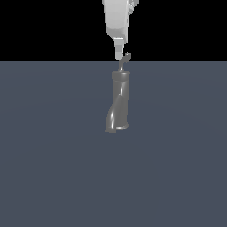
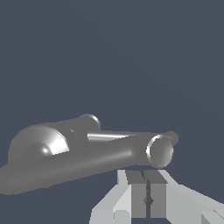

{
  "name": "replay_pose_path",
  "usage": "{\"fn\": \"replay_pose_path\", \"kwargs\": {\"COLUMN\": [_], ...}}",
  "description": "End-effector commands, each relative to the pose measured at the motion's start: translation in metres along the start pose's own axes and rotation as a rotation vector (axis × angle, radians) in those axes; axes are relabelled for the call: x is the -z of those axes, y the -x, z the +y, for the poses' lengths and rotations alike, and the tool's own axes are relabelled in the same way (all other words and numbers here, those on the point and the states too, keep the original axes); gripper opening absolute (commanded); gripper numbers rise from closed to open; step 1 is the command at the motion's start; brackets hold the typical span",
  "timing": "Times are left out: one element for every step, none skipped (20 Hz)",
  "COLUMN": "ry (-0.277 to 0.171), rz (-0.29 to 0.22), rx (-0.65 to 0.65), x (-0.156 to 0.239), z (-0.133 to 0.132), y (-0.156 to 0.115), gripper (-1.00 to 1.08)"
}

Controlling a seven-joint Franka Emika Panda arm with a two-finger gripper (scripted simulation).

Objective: Turn on the faucet by rotating a designated handle.

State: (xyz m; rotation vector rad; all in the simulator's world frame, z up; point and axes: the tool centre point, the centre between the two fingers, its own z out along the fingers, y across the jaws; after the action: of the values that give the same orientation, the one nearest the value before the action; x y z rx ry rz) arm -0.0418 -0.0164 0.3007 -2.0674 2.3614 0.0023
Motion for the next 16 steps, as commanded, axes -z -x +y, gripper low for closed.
{"fn": "replay_pose_path", "kwargs": {"ry": [0.0,0.0,0.0,0.0,0.0,0.0,0.0,0.0,0.0,0.0,0.0,0.0,0.0,0.0,0.0,0.0], "rz": [0.0,0.001,0.001,0.001,0.001,0.001,0.001,0.002,0.002,0.002,0.002,0.002,0.002,0.002,0.002,0.003], "rx": [0.0,-0.002,-0.004,-0.006,-0.008,-0.01,-0.012,-0.014,-0.016,-0.018,-0.019,-0.021,-0.023,-0.025,-0.027,-0.028], "x": [0.0,0.0,0.0,0.0,0.0,0.0,0.0,0.0,0.0,0.0,0.0,0.0,0.0,0.0,0.0,0.0], "z": [0.0,-0.002,-0.005,-0.007,-0.01,-0.012,-0.015,-0.017,-0.019,-0.022,-0.024,-0.026,-0.029,-0.031,-0.033,-0.035], "y": [0.0,-0.004,-0.009,-0.013,-0.017,-0.021,-0.025,-0.029,-0.033,-0.037,-0.041,-0.045,-0.049,-0.052,-0.056,-0.06], "gripper": [-1.0,-1.0,-1.0,-1.0,-1.0,-1.0,-1.0,-1.0,-1.0,-1.0,-1.0,-1.0,-1.0,-1.0,-1.0,-1.0]}}
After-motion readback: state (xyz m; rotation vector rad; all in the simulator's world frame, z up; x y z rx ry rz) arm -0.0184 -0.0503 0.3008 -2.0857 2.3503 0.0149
